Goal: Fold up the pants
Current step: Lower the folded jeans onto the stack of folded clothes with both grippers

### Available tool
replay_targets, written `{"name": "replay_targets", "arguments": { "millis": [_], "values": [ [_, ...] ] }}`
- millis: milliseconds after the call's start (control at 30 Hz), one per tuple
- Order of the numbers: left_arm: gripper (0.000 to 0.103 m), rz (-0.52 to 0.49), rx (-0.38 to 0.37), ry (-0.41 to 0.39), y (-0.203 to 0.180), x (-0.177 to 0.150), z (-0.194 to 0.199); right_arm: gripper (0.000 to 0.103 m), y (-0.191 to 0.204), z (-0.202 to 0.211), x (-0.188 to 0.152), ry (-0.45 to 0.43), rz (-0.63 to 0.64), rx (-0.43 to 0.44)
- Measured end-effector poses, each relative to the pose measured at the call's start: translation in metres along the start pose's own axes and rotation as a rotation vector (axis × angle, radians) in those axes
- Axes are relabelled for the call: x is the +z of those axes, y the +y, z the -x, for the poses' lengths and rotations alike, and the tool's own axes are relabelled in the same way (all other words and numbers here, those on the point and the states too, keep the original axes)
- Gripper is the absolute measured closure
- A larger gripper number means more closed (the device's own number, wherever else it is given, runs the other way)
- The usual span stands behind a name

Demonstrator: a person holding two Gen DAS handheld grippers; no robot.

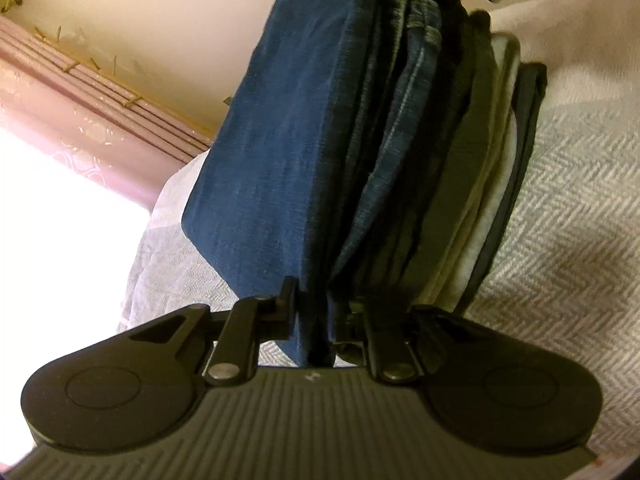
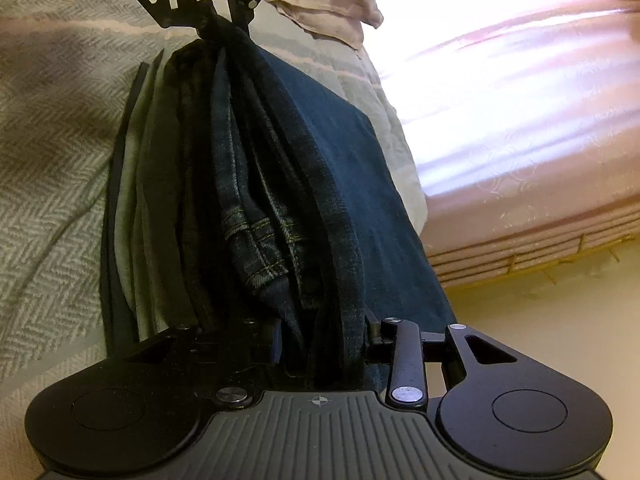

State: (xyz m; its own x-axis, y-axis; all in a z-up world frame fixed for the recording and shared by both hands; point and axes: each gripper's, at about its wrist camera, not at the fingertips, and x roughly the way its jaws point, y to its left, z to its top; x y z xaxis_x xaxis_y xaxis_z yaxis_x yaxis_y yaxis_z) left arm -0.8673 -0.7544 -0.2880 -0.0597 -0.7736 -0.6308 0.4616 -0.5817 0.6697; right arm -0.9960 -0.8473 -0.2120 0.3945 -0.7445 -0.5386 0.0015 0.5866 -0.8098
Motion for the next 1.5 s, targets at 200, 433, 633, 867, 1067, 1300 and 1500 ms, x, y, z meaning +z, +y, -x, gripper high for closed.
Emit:
{"name": "replay_targets", "arguments": {
  "millis": [200,433,633,867,1067,1300,1500],
  "values": [
    [0.084,0.067,-0.064,0.060,0.036,-0.010,0.028,0.062,-0.003,0.010,0.008,0.057,-0.046,0.039],
    [0.084,0.291,-0.110,0.000,0.079,0.010,0.054,0.062,-0.077,0.058,-0.001,0.044,-0.497,0.185],
    [0.084,0.417,-0.235,-0.059,0.088,0.052,0.024,0.062,-0.126,0.012,-0.022,0.094,-0.836,0.406],
    [0.085,0.381,-0.308,0.023,0.059,0.054,0.010,0.062,-0.103,-0.004,-0.066,0.154,-0.966,0.558],
    [0.084,0.462,-0.361,-0.020,0.068,0.082,0.017,0.062,-0.101,-0.019,-0.065,0.130,-1.005,0.581],
    [0.087,0.455,-0.392,0.035,0.048,0.095,-0.007,0.062,-0.157,-0.025,-0.067,0.093,-1.133,0.507],
    [0.086,0.523,-0.413,0.039,0.049,0.091,-0.009,0.061,-0.160,-0.109,-0.091,0.296,-1.242,0.539]
  ]
}}
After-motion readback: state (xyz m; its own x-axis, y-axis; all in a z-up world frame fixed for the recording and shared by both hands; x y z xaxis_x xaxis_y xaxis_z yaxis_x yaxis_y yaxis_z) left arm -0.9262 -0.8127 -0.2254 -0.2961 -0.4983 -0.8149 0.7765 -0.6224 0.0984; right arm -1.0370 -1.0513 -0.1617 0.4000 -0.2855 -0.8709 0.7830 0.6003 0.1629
